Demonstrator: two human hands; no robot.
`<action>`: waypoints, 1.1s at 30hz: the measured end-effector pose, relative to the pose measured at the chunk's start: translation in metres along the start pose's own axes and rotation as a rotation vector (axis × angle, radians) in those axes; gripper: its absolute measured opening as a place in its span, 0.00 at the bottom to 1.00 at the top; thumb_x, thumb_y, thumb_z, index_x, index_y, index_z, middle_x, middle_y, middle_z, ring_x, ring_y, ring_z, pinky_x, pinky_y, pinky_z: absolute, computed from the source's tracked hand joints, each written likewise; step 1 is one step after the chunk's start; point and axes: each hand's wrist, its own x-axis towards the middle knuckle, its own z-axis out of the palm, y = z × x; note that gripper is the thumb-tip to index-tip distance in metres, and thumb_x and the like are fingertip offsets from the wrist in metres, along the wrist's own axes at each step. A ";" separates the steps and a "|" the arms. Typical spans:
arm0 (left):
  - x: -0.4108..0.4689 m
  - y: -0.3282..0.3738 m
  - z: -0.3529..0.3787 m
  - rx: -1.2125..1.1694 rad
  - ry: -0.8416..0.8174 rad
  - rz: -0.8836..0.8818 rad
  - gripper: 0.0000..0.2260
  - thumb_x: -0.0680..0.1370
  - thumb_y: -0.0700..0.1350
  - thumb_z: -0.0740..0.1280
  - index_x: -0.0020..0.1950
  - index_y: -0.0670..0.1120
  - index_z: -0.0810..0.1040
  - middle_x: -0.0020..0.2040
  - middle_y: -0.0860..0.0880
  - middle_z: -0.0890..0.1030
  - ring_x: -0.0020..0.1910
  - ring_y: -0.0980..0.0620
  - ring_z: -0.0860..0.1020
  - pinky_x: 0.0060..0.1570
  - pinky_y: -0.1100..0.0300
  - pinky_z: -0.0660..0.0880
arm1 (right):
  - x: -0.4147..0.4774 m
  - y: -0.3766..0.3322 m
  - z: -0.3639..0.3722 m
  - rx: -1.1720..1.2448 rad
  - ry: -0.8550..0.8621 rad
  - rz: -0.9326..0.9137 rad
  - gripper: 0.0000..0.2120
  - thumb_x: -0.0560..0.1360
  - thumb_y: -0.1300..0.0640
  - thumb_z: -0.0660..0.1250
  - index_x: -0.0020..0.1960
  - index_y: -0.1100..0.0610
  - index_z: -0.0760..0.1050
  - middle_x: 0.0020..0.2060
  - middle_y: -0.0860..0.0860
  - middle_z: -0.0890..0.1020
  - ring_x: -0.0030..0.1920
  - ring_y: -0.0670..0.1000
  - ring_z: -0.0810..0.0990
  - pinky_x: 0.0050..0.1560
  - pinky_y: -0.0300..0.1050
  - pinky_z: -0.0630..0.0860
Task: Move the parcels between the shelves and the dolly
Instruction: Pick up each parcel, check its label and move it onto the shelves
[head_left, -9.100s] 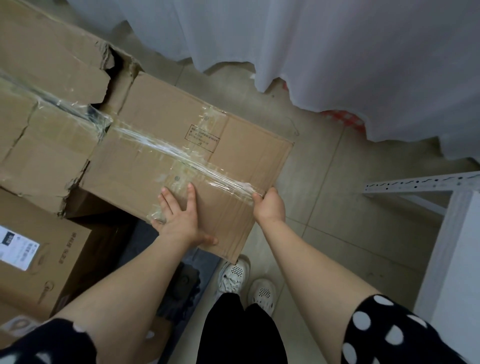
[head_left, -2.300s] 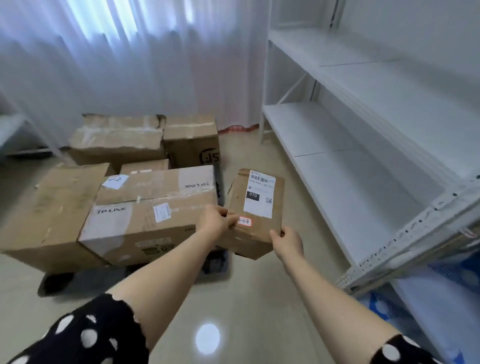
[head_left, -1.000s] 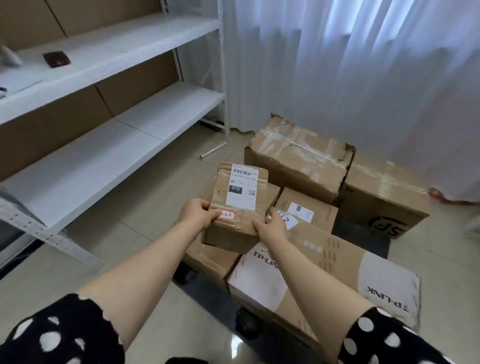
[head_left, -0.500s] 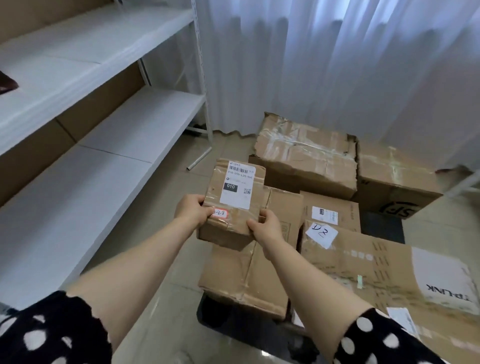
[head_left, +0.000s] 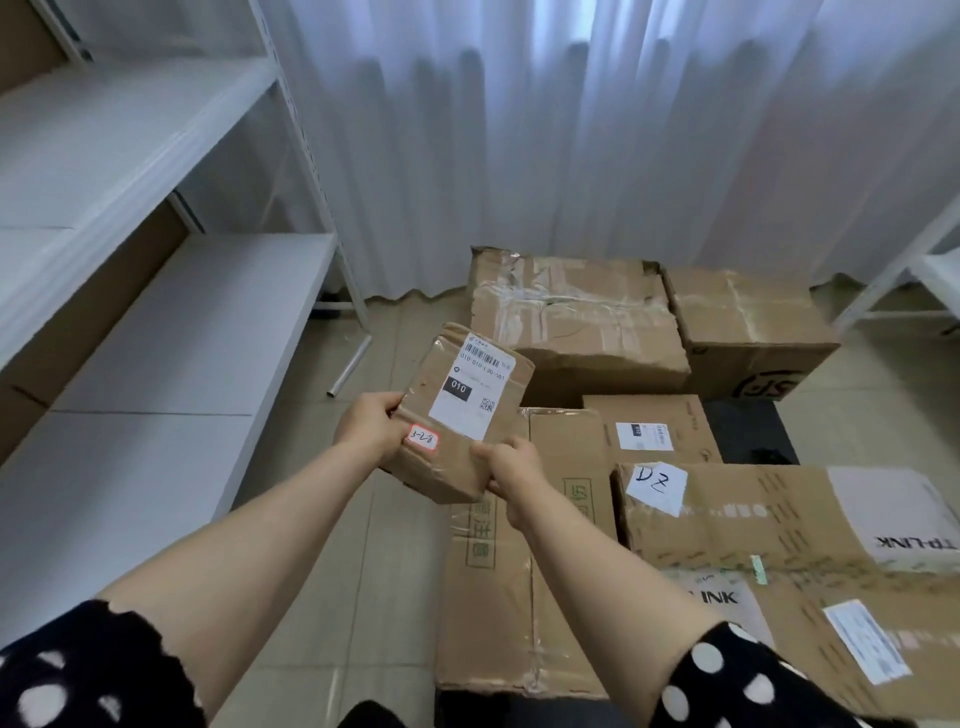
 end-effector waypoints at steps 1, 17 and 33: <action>0.011 0.004 -0.002 0.002 0.000 0.012 0.12 0.74 0.37 0.68 0.56 0.48 0.83 0.49 0.48 0.83 0.52 0.46 0.80 0.54 0.49 0.78 | 0.009 -0.003 0.005 0.036 0.001 0.025 0.18 0.73 0.64 0.67 0.62 0.61 0.70 0.57 0.55 0.79 0.56 0.55 0.79 0.60 0.52 0.76; 0.348 -0.001 0.034 0.149 -0.447 0.074 0.22 0.75 0.33 0.67 0.69 0.45 0.73 0.58 0.43 0.80 0.57 0.44 0.78 0.58 0.56 0.73 | 0.247 -0.061 0.108 0.351 0.317 0.367 0.06 0.75 0.63 0.66 0.44 0.54 0.71 0.40 0.49 0.79 0.40 0.47 0.78 0.38 0.38 0.74; 0.481 -0.024 0.091 0.211 -0.731 0.025 0.23 0.72 0.33 0.72 0.65 0.46 0.77 0.58 0.44 0.81 0.55 0.47 0.79 0.58 0.52 0.76 | 0.344 -0.049 0.124 0.051 0.429 0.482 0.20 0.75 0.58 0.64 0.63 0.48 0.62 0.44 0.48 0.75 0.45 0.55 0.80 0.44 0.47 0.80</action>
